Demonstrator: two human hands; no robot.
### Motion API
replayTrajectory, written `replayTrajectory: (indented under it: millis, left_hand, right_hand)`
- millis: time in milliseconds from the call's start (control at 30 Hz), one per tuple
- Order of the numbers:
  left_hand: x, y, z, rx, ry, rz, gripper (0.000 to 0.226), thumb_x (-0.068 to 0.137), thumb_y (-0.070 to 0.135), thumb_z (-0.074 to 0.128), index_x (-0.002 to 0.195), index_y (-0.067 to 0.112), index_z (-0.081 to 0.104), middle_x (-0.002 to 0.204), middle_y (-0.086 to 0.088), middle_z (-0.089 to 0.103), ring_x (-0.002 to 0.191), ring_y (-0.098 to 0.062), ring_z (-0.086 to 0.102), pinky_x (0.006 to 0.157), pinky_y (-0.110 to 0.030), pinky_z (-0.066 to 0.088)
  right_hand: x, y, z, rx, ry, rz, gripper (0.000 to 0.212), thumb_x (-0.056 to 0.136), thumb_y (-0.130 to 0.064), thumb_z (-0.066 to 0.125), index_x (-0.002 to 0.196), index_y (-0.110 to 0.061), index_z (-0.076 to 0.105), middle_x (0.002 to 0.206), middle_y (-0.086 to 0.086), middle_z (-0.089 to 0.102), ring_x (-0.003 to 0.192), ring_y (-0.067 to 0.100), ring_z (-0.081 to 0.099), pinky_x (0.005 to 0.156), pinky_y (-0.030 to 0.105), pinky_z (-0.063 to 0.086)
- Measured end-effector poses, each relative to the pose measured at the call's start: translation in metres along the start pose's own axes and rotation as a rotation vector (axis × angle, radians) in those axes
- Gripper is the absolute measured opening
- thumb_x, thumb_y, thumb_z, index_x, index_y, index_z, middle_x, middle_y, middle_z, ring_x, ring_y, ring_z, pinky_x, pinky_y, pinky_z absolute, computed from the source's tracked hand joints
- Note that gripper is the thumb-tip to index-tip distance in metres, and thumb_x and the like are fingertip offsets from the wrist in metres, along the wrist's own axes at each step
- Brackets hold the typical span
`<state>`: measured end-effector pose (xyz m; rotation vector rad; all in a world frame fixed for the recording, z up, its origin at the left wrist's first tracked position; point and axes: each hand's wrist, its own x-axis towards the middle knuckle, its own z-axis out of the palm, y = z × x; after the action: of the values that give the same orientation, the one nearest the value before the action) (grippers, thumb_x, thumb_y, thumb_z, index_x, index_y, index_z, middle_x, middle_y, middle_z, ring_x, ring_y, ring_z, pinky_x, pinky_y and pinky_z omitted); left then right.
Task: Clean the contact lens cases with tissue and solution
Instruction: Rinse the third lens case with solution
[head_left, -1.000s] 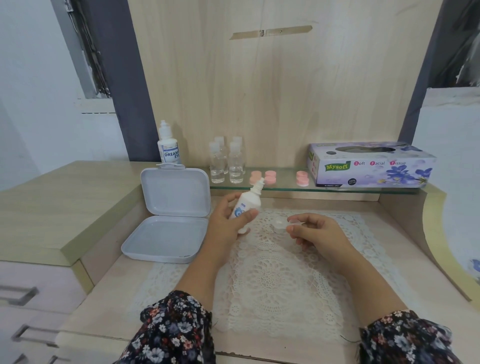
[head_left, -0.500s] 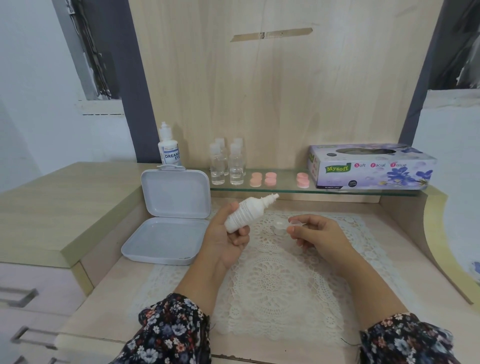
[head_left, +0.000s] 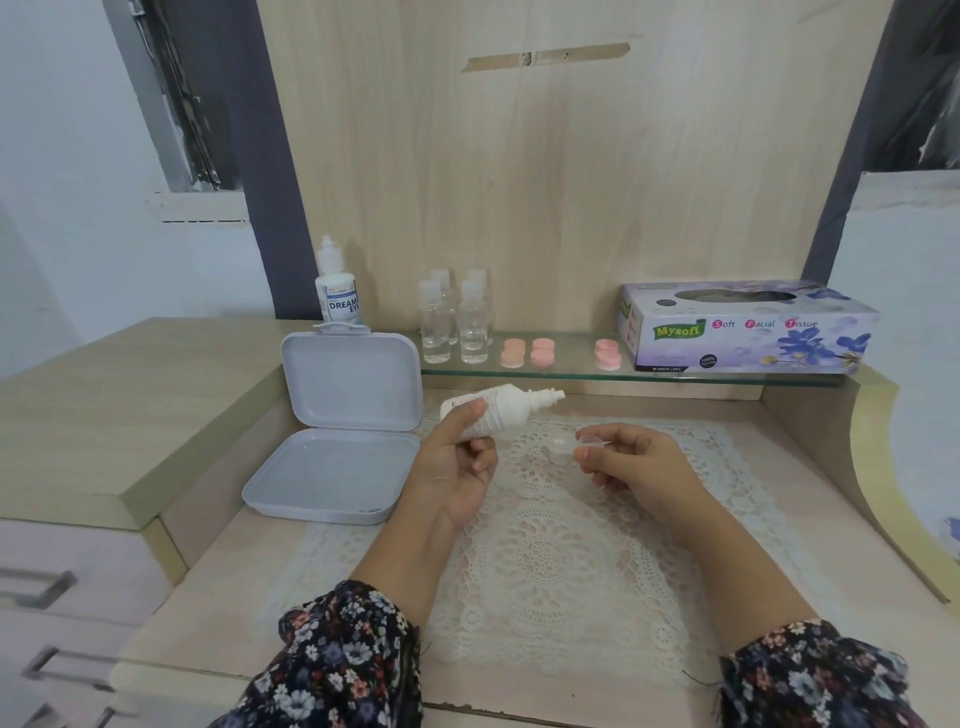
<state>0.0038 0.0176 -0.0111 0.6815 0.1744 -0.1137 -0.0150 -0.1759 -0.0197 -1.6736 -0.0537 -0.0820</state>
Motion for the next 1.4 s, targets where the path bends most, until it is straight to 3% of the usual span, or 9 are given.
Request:
replayTrajectory:
  millis: [100,267,367,467,667,1067,1400]
  left_hand:
    - [0.0018,0.0001,-0.0004,-0.012,0.038,0.027,0.006,0.086,0.011,0.066,0.086,0.010,0.061,0.073,-0.005,0.057,0.044,-0.005,0.035,0.034,-0.014,0.027]
    - [0.0047,-0.0018,-0.0031,-0.015,0.067,-0.038,0.034,0.088,0.039,0.065,0.098,0.007,0.059,0.073,-0.007,0.053,0.042,-0.006,0.036,0.033,-0.013,0.029]
    - [0.0050,-0.0028,-0.0048,0.011,0.040,-0.064,0.043,0.088,0.045,0.062,0.109,0.008,0.061,0.079,-0.008,0.059,0.044,-0.006,0.044,0.033,-0.013,0.031]
    - [0.0025,-0.0018,-0.0043,0.032,0.016,-0.050,0.035,0.085,0.034,0.068,0.106,0.007,0.061,0.084,-0.009,0.060,0.049,-0.008,0.047,0.037,-0.014,0.036]
    - [0.0043,-0.0042,-0.0021,0.112,0.034,0.044,0.013,0.080,0.012,0.072,0.089,0.008,0.063,0.072,-0.005,0.059,0.049,-0.008,0.042,0.039,-0.015,0.034]
    - [0.0064,-0.0045,-0.0031,0.228,0.009,0.162,0.014,0.082,0.011,0.072,0.080,0.012,0.058,0.064,0.000,0.056,0.044,-0.006,0.036,0.035,-0.017,0.026]
    - [0.0052,-0.0053,-0.0026,0.252,-0.018,0.209,0.023,0.080,0.009,0.073,0.091,0.013,0.053,0.073,-0.003,0.058,0.048,-0.007,0.038,0.036,-0.018,0.029]
  right_hand:
    - [-0.0008,-0.0002,0.0000,0.005,0.000,0.000,0.017,0.081,-0.006,0.073,0.098,-0.010,0.071,0.064,0.003,0.066,0.053,0.009,0.056,0.054,0.020,0.048]
    - [-0.0006,-0.0011,0.0005,0.001,-0.005,0.002,0.017,0.081,-0.006,0.073,0.098,-0.010,0.072,0.063,0.001,0.066,0.053,0.008,0.057,0.055,0.020,0.049]
    - [-0.0004,-0.0011,0.0007,0.000,-0.005,0.002,0.017,0.081,-0.006,0.073,0.097,-0.011,0.072,0.063,0.001,0.067,0.053,0.008,0.057,0.055,0.020,0.049]
    - [-0.0005,-0.0009,0.0006,-0.003,-0.009,0.004,0.016,0.082,-0.007,0.073,0.097,-0.012,0.072,0.064,0.001,0.067,0.053,0.009,0.057,0.055,0.020,0.049]
    - [-0.0012,0.0006,0.0007,0.006,-0.011,0.008,0.017,0.081,-0.007,0.074,0.097,-0.012,0.072,0.065,0.002,0.067,0.055,0.010,0.057,0.058,0.022,0.049]
    - [-0.0014,0.0016,0.0034,-0.001,-0.017,0.020,0.017,0.080,-0.010,0.075,0.097,-0.013,0.072,0.068,0.004,0.068,0.056,0.011,0.057,0.059,0.025,0.047]
    - [-0.0011,0.0020,0.0031,-0.008,-0.024,0.018,0.016,0.080,-0.011,0.075,0.096,-0.013,0.073,0.069,0.005,0.069,0.056,0.011,0.057,0.059,0.023,0.048]
